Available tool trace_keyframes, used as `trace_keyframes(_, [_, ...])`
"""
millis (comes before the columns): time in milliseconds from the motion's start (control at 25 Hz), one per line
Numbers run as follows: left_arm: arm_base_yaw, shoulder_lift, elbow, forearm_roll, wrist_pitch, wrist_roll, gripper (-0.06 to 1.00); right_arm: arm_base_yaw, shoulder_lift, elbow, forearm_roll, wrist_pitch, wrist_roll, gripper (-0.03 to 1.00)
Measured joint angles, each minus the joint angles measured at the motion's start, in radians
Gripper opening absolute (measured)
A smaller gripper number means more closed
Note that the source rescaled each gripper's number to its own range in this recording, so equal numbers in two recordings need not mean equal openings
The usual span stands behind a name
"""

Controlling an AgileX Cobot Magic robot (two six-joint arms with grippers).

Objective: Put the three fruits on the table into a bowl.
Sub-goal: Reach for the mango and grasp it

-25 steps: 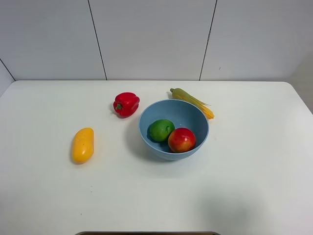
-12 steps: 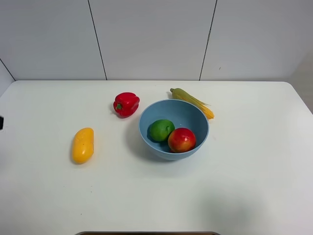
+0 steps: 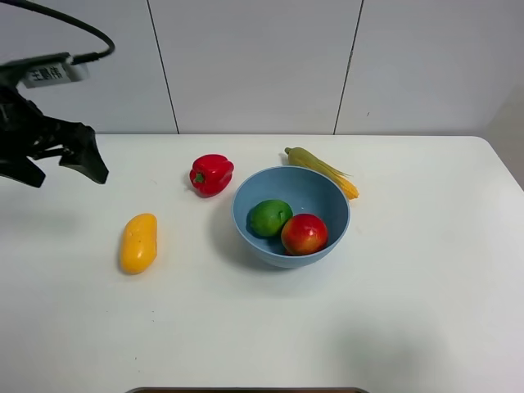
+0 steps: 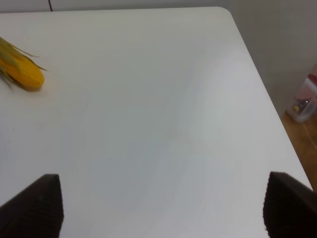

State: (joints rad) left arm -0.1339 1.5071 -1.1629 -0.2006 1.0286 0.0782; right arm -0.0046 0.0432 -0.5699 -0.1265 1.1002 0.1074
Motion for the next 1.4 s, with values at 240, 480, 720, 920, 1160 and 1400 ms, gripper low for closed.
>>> trace_keyframes(240, [-0.066, 0.127, 0.000, 0.035, -0.049, -0.054, 0.87, 0.000, 0.000, 0.000, 0.000, 0.000, 0.000, 0.46])
trace_keyframes(480, [-0.072, 0.214, -0.001, 0.038, -0.062, -0.090, 0.92, 0.000, 0.000, 0.000, 0.000, 0.000, 0.000, 0.46])
trace_keyframes(720, [-0.072, 0.272, -0.001, -0.020, -0.106, -0.040, 0.98, 0.000, 0.000, 0.000, 0.000, 0.000, 0.000, 0.46])
trace_keyframes(920, [-0.072, 0.322, -0.001, -0.041, -0.130, -0.028, 0.98, 0.000, 0.000, 0.000, 0.000, 0.000, 0.000, 0.46])
trace_keyframes(1160, [-0.072, 0.393, -0.001, -0.040, -0.139, -0.020, 0.98, 0.000, 0.000, 0.000, 0.000, 0.000, 0.000, 0.46])
trace_keyframes(1400, [-0.072, 0.446, -0.001, -0.039, -0.169, -0.010, 0.98, 0.000, 0.000, 0.000, 0.000, 0.000, 0.000, 0.46])
